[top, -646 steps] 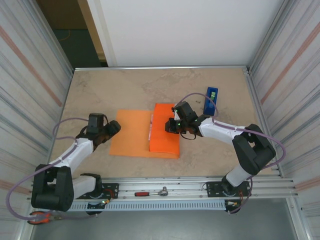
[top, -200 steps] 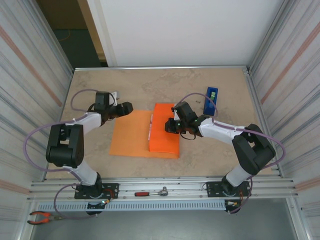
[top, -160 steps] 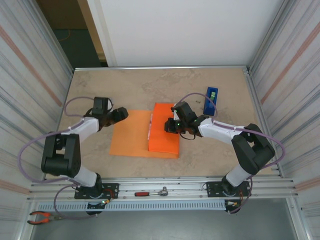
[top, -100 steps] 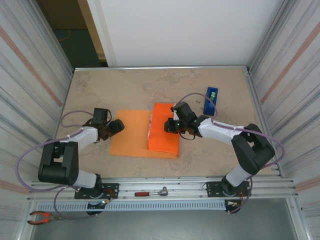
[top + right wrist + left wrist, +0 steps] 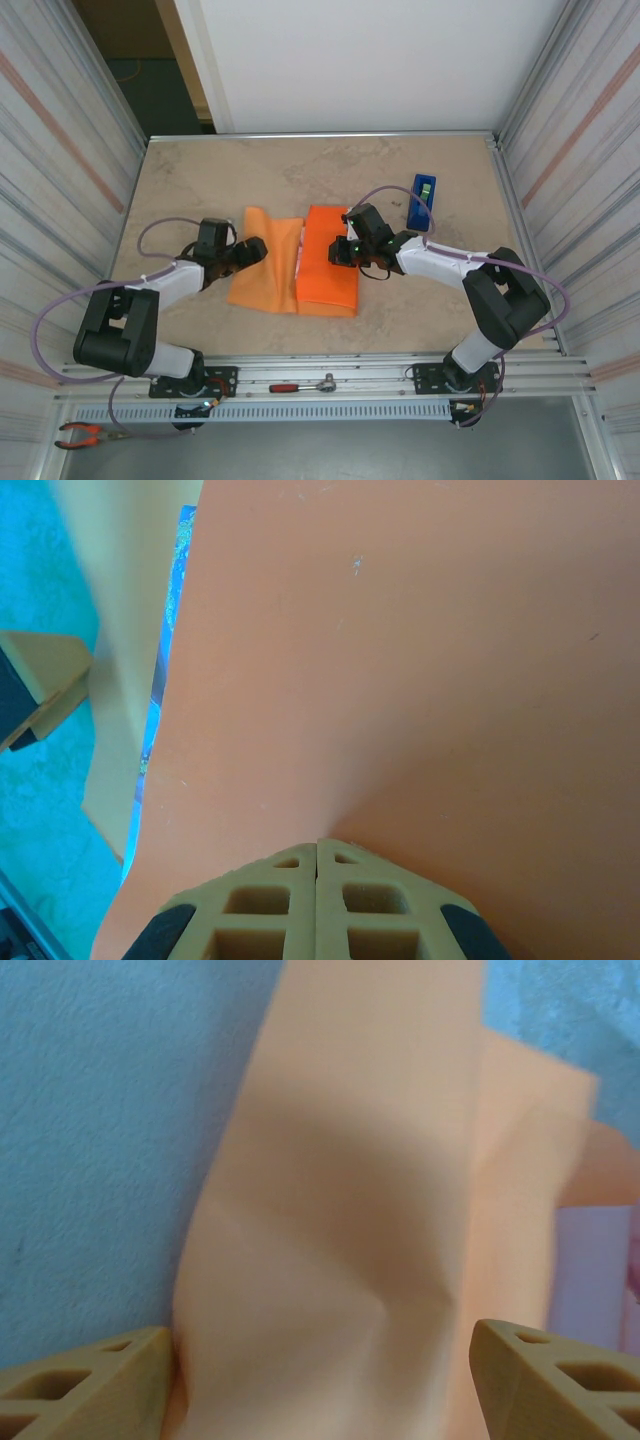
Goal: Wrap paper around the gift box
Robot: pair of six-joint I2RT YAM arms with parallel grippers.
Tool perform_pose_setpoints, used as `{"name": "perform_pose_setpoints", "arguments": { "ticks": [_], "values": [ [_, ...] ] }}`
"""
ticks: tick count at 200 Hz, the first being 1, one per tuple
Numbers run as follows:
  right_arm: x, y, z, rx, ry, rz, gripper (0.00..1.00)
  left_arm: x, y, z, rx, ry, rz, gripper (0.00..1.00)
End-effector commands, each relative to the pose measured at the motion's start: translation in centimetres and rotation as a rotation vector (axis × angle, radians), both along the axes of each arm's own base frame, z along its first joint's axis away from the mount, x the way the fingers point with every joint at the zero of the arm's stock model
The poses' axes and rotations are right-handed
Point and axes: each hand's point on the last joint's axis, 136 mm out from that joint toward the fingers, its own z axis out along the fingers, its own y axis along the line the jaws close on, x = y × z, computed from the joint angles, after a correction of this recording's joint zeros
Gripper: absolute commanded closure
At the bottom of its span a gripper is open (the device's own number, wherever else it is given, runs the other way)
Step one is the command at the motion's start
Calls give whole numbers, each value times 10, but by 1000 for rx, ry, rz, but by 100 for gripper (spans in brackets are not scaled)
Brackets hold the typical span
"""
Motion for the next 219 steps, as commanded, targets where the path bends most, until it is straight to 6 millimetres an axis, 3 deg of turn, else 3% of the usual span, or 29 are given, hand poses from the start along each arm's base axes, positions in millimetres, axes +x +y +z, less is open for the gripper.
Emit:
{"name": "perform_pose_setpoints", "arguments": {
  "ticks": [1, 17, 33, 82, 149, 219],
  "values": [
    [-25, -24, -42, -144, 105, 4, 100, 13, 4, 32, 40, -88, 3, 22],
    [-26, -25, -41, -148, 100, 5, 100, 13, 20, 50, 107, -101, 58, 20],
    [-27, -27, -40, -153, 98, 8, 100, 15, 17, 67, 111, -121, 42, 20],
    [-26, -28, -37, -154, 87, 17, 100, 13, -40, 90, 47, -140, -68, 20],
    [-26, -30, -38, -150, 83, 18, 100, 3, -110, 65, -26, -60, -222, 20],
    [-25, -34, -37, -146, 83, 13, 100, -16, -122, 35, -11, -19, -235, 26]
  ]
}}
